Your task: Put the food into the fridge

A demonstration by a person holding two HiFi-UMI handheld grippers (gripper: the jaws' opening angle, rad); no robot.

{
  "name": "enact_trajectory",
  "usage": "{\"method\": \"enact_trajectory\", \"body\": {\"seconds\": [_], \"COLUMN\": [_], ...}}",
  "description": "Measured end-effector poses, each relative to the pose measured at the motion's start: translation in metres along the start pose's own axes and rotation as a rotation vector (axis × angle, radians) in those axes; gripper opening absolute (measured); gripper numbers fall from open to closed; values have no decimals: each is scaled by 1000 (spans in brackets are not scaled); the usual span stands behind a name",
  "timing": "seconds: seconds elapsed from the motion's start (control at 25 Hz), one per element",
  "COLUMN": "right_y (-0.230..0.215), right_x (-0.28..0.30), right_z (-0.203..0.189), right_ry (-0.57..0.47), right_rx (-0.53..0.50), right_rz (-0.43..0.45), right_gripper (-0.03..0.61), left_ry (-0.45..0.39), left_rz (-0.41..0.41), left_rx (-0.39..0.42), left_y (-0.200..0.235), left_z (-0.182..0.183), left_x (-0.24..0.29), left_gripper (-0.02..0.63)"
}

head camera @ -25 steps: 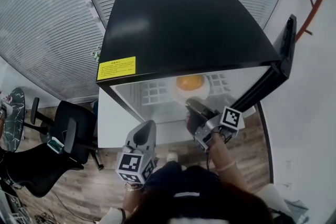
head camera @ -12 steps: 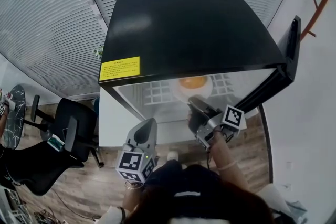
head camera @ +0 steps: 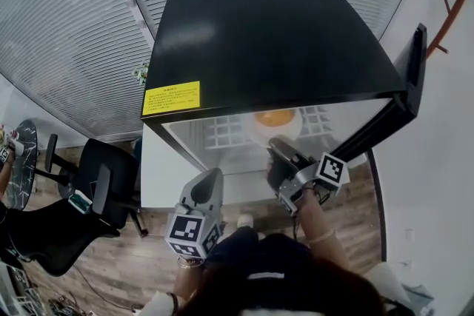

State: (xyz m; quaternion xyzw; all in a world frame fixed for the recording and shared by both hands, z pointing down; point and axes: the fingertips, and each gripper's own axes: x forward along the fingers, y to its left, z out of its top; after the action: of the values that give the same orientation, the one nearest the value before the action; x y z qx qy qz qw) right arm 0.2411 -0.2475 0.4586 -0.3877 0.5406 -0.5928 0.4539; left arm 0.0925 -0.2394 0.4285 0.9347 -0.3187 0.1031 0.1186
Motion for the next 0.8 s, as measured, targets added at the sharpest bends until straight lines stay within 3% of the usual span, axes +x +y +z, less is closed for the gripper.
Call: {"method": "enact_trajectory", "body": {"seconds": [0.8], "right_y": [10], "right_x": [-28], "right_z": [-16], "right_ry": [36], "right_rx": [-117], "right_rz": [12], "right_gripper": [54], "left_ry": [4], "left_rz": [34], "left_rx": [19], "left_y": [-13], "left_z": [-2], "left_x": [-20], "left_gripper": [0]}}
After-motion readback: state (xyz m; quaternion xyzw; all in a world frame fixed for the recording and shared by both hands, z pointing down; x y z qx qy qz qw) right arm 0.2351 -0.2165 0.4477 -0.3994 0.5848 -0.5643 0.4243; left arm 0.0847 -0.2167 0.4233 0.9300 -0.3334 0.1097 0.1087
